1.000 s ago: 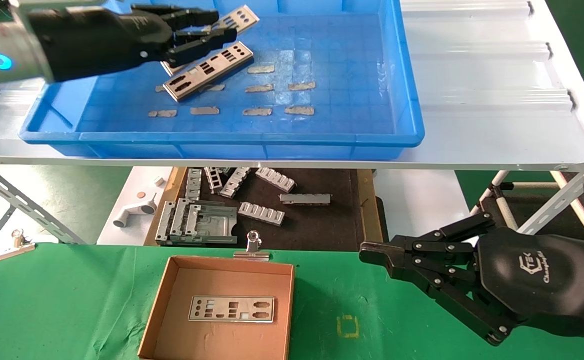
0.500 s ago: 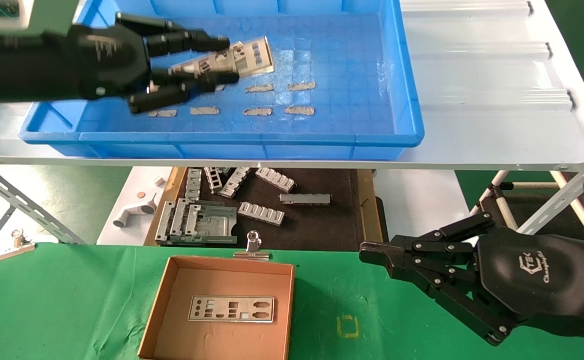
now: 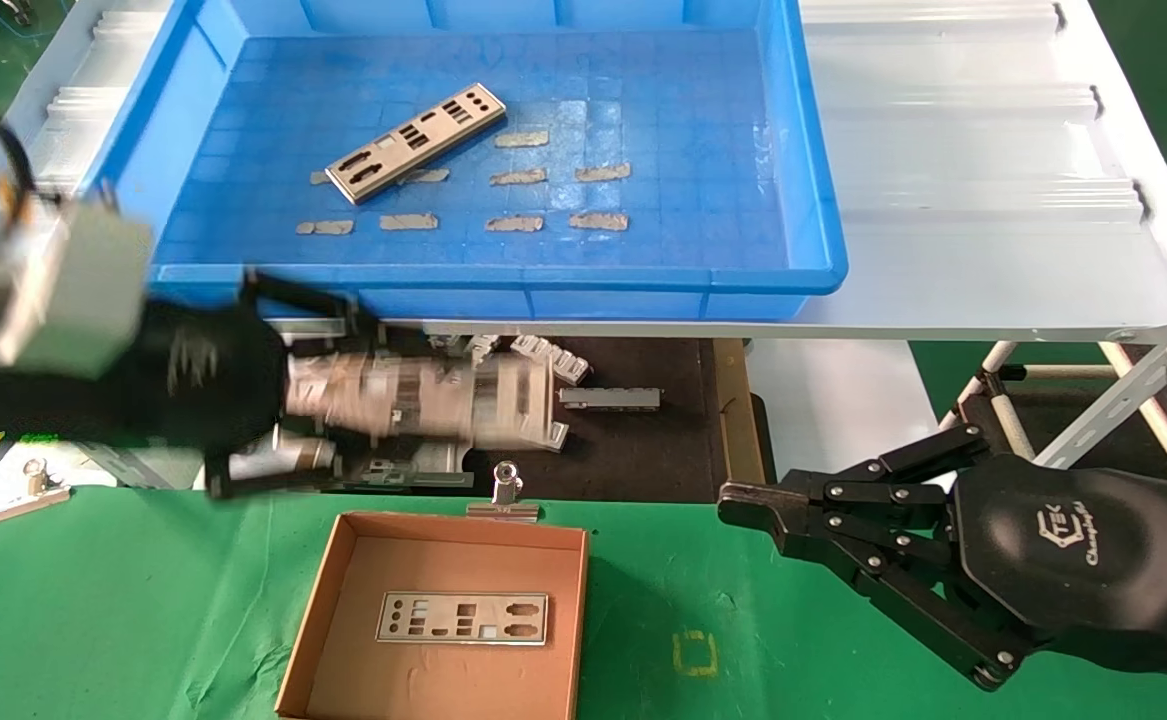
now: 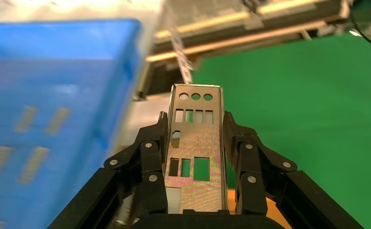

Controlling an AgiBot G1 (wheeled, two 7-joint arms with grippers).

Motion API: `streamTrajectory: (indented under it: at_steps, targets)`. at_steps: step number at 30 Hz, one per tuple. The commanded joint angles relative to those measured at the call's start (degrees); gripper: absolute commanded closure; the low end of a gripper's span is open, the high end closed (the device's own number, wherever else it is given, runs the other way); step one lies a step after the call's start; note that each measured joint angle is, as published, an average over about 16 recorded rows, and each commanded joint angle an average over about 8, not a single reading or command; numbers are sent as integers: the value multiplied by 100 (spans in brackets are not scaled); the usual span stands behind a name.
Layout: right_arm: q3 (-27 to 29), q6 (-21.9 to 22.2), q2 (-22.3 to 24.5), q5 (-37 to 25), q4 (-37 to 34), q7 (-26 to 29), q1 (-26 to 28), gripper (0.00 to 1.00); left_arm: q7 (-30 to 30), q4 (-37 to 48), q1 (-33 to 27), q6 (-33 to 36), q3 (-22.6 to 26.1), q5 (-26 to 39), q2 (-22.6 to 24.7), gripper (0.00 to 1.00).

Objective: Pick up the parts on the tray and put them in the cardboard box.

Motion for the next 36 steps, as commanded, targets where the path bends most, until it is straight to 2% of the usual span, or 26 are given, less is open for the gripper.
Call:
streamTrajectory:
  at_steps: [1, 8, 18, 27, 36]
  targets:
    - [0, 0, 0, 0, 0, 0, 0, 100, -5, -246, 159, -20, 122, -30, -116, 100]
    - [0, 0, 0, 0, 0, 0, 0, 100, 383, -564, 887, -511, 448, 419, -130, 100]
    - [0, 0, 0, 0, 0, 0, 0, 100, 934, -226, 1718, -1403, 720, 902, 330, 100]
    - [0, 0, 0, 0, 0, 0, 0, 100, 1297, 261, 2016, -1877, 773, 1051, 666, 100]
    - [0, 0, 0, 0, 0, 0, 0, 100, 1569, 680, 2072, -2030, 763, 1066, 910, 100]
